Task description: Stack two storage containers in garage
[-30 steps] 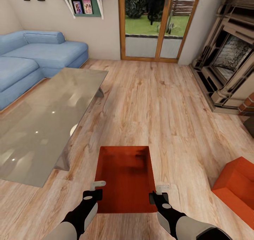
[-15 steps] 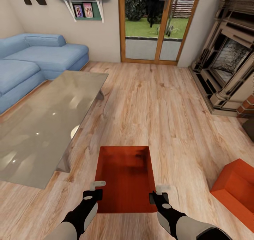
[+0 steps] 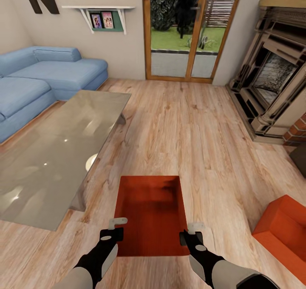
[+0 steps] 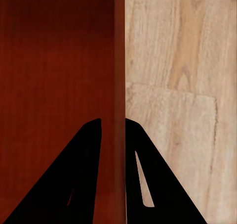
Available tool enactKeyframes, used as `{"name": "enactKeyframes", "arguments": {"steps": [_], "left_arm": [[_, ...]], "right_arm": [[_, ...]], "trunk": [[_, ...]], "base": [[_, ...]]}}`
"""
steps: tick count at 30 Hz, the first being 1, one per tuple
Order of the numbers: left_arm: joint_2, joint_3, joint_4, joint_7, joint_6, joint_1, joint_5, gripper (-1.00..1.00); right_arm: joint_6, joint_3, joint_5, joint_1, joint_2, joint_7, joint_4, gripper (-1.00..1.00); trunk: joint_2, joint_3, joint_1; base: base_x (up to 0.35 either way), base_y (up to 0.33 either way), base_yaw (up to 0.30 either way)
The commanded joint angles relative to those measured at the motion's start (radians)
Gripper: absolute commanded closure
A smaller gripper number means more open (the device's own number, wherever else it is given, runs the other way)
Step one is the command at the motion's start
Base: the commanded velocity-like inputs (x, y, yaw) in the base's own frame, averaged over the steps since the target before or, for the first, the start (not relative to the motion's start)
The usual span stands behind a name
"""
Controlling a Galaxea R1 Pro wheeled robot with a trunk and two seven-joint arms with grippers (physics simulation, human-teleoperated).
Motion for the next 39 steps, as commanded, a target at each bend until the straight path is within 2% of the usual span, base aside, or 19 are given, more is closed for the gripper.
{"name": "enactKeyframes", "arguments": {"steps": [1,39], "left_arm": [[0.002,0.002,-0.001,0.021,0.009,0.0,0.001,1.0],[0.003,0.002,-0.002,0.021,0.006,0.0,0.001,1.0]], "right_arm": [[-0.008,-0.019,-0.016,-0.001,-0.004,-0.008,0.0,1.0],[-0.008,-0.019,-0.016,-0.001,-0.004,-0.008,0.0,1.0]], "trunk": [[0.007,0.004,-0.004],[0.273,0.183,-0.15]], "base": [[0.0,0.0,0.0],[0.0,0.0,0.0]]}}
